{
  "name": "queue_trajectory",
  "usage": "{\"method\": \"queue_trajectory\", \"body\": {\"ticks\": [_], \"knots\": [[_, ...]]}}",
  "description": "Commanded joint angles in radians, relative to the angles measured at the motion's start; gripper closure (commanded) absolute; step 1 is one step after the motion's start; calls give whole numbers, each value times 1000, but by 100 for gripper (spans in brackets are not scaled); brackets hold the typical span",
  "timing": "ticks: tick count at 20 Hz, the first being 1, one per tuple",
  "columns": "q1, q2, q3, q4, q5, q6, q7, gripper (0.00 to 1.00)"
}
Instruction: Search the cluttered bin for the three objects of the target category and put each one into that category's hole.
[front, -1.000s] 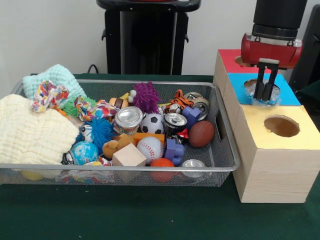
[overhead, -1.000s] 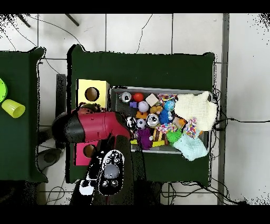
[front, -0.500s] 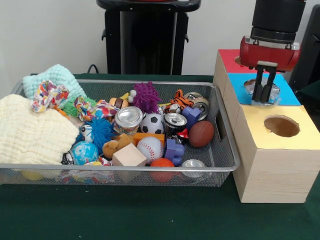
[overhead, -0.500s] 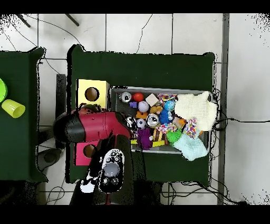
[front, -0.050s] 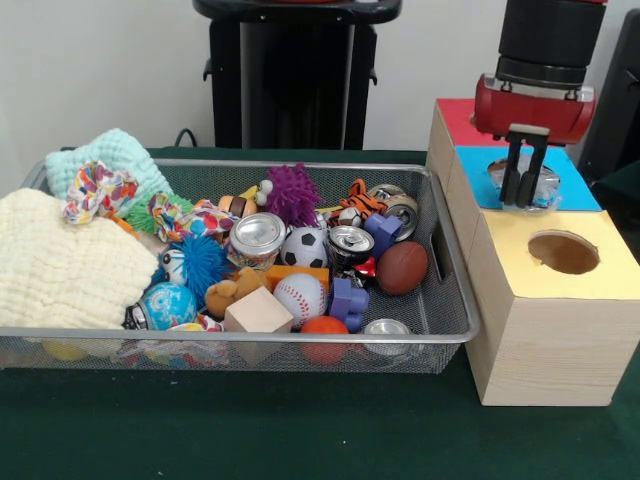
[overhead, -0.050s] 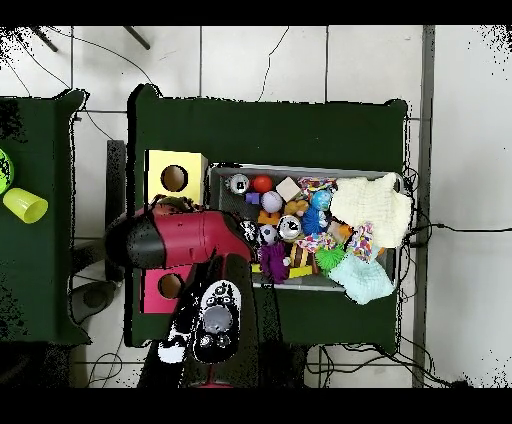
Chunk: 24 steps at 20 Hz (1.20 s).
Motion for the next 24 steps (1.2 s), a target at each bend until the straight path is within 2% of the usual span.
{"method": "queue_trajectory", "body": {"ticks": [1,9,24], "knots": [[-49,31,114,106,-2,17,55,100],[-65,34,137,130,-28,-7,40,100],[-59,38,138,151,-27,-36,61,100]]}}
